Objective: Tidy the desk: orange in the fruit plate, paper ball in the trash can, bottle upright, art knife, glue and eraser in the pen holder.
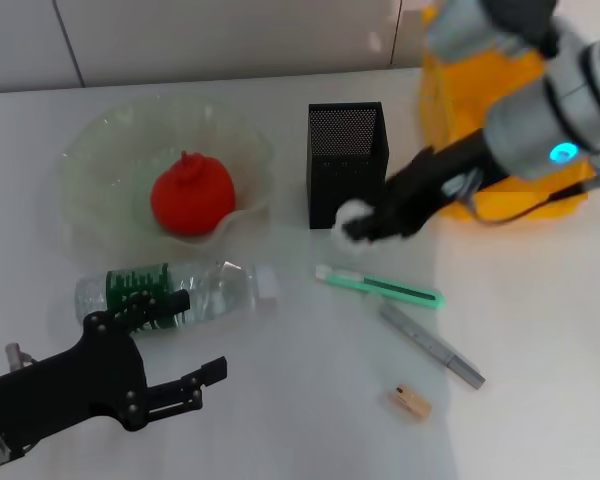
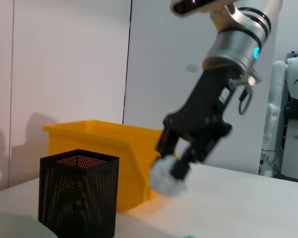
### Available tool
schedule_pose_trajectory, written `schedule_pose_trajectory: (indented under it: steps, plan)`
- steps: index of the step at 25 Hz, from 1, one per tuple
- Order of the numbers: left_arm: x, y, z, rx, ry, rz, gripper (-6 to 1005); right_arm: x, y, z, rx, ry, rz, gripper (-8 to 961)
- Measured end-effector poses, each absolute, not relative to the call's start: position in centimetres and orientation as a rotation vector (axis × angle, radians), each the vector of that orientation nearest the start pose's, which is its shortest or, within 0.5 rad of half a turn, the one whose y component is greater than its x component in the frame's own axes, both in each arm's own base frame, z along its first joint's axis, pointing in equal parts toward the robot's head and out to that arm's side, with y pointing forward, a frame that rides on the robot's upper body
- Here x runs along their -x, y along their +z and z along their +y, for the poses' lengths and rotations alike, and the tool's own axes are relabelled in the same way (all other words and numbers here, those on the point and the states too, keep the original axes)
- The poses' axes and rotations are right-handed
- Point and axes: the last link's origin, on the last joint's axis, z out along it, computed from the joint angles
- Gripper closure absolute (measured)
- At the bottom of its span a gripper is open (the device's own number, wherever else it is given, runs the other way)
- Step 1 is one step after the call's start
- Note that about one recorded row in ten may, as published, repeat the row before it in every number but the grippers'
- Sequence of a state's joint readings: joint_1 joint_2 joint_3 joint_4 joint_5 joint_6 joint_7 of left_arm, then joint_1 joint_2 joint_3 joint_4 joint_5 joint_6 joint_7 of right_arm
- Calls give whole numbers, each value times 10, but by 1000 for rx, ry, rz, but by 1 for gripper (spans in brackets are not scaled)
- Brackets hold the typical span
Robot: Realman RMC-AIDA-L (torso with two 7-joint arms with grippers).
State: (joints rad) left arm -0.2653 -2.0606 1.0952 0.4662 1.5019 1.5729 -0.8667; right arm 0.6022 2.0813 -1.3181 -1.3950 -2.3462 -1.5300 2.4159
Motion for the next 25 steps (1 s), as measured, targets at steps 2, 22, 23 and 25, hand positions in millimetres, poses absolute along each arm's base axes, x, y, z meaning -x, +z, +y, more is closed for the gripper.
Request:
schedule_pose_trajectory:
  steps: [2, 22, 23, 25]
  plan:
    - [295, -37, 244, 2641, -917, -349, 136, -146, 28, 365, 2692, -48, 778, 592]
    - [289, -37, 248, 2659, -934, -322, 136, -242, 110, 411, 2109, 151, 902, 598]
    - [289, -37, 248, 2659, -935, -321, 136, -244, 106, 413, 2105, 151, 910, 598]
    - [289, -37, 248, 2661, -935, -321, 136, -249, 99, 418, 2109, 148, 932, 565]
